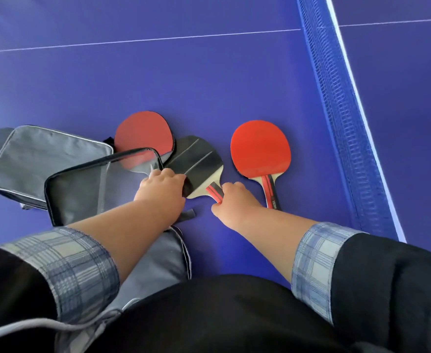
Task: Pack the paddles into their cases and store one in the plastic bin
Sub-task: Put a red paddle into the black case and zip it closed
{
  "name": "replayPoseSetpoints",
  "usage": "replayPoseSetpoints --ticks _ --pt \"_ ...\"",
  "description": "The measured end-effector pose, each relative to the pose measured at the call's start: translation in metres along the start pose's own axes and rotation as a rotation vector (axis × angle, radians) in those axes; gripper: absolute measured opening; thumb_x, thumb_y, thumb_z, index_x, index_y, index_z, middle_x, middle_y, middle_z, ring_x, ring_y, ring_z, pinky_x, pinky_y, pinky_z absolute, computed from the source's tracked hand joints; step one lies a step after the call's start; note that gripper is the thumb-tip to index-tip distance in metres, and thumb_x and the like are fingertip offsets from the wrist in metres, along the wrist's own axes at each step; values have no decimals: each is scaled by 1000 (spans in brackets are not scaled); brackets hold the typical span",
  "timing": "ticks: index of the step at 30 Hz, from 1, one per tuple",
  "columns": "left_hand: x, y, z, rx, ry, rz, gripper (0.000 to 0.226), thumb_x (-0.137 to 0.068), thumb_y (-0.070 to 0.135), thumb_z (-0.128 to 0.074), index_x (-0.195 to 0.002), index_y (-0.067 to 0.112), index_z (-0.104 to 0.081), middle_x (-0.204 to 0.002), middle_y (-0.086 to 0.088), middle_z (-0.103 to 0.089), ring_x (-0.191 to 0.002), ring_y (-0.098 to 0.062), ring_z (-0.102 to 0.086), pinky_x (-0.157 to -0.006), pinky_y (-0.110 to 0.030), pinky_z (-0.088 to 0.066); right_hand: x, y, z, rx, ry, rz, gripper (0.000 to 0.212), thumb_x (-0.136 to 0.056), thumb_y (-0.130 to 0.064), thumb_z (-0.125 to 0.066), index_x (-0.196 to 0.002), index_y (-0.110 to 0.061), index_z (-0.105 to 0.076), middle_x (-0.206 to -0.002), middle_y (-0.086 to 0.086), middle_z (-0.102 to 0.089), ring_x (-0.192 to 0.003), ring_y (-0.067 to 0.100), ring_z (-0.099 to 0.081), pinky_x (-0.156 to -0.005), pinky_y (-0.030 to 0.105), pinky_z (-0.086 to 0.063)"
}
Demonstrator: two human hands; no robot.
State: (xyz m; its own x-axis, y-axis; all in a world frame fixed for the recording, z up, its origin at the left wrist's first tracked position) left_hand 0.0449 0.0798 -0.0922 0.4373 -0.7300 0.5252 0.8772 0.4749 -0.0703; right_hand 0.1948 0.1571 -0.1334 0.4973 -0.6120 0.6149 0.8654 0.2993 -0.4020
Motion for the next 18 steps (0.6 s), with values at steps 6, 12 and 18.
replayPoseSetpoints --ticks 6,12,18 --pt "-3 15 6 31 -44 -15 23 -92 19 -50 -114 18 -56 -113 -5 -59 -98 -29 -57 -68 -32 -44 8 5 -2 -220 -81 -29 19 -88 -21 -55 -81 -17 -38 -72 1 -43 -56 19 -37 -51 32 -31" --pt "-17 2 -4 344 -132 229 71 -94 20 -51 -154 11 -15 -88 -6 -54 -100 -30 -55 -81 -33 -35 28 13 15 -267 -85 -25 22 -86 -20 -57 -76 -19 -38 -72 0 -43 -58 18 -37 -51 30 -32" --pt "-22 -18 -24 1190 -28 573 62 -85 45 -69 -129 16 -36 -118 -6 -58 -92 -33 -68 -84 -41 -57 53 34 30 -282 -38 -56 17 -83 -20 -54 -78 -17 -38 -69 1 -38 -57 19 -33 -49 30 -29"
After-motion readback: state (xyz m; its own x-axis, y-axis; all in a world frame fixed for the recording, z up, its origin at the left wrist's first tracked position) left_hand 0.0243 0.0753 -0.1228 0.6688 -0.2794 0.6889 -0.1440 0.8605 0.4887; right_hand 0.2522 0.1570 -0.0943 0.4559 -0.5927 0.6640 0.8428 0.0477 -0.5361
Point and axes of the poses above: each hand's wrist, its own x-axis away from the middle knuckle, its own z-axis out of the back of the hand, y = z × x, the point moved 9 cm from there along -x, towards the middle knuckle
